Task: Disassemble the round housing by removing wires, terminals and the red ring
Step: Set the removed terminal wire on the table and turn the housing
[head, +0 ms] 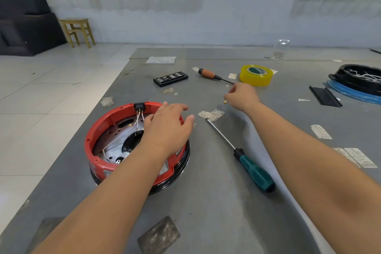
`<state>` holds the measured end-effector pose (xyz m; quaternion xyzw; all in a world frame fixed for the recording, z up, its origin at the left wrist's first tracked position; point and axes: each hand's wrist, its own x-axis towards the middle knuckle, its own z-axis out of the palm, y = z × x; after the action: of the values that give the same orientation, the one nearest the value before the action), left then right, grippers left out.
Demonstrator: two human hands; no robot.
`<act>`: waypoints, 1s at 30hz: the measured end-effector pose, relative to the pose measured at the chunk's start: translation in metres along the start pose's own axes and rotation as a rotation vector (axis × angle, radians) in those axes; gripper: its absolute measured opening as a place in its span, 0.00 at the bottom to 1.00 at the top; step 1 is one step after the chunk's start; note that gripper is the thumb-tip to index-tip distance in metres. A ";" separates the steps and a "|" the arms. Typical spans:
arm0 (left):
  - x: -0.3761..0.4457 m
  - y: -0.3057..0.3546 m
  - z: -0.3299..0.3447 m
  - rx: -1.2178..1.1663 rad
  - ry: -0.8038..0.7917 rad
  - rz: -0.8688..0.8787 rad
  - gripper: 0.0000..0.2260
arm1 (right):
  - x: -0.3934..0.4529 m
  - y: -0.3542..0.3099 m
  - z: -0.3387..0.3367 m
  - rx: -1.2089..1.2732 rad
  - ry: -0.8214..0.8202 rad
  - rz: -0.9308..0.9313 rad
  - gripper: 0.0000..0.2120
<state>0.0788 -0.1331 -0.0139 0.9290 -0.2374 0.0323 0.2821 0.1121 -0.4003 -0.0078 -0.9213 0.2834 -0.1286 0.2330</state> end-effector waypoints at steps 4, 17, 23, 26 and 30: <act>-0.007 0.008 -0.008 -0.052 0.157 0.027 0.18 | -0.049 -0.039 0.009 0.171 -0.085 -0.193 0.09; -0.074 -0.079 -0.081 -0.330 0.535 -0.140 0.07 | -0.178 -0.075 0.066 0.627 -0.143 -0.205 0.24; -0.106 -0.113 -0.049 -0.633 0.453 -0.351 0.12 | -0.187 -0.068 0.072 0.674 -0.145 -0.171 0.26; -0.105 -0.113 -0.042 -0.760 0.458 -0.433 0.14 | -0.188 -0.067 0.075 0.690 -0.133 -0.180 0.23; -0.103 -0.113 -0.039 -0.796 0.471 -0.409 0.14 | -0.192 -0.071 0.074 0.713 -0.122 -0.158 0.16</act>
<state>0.0422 0.0137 -0.0588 0.7442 0.0255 0.0922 0.6611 0.0179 -0.2100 -0.0557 -0.8073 0.1344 -0.1817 0.5452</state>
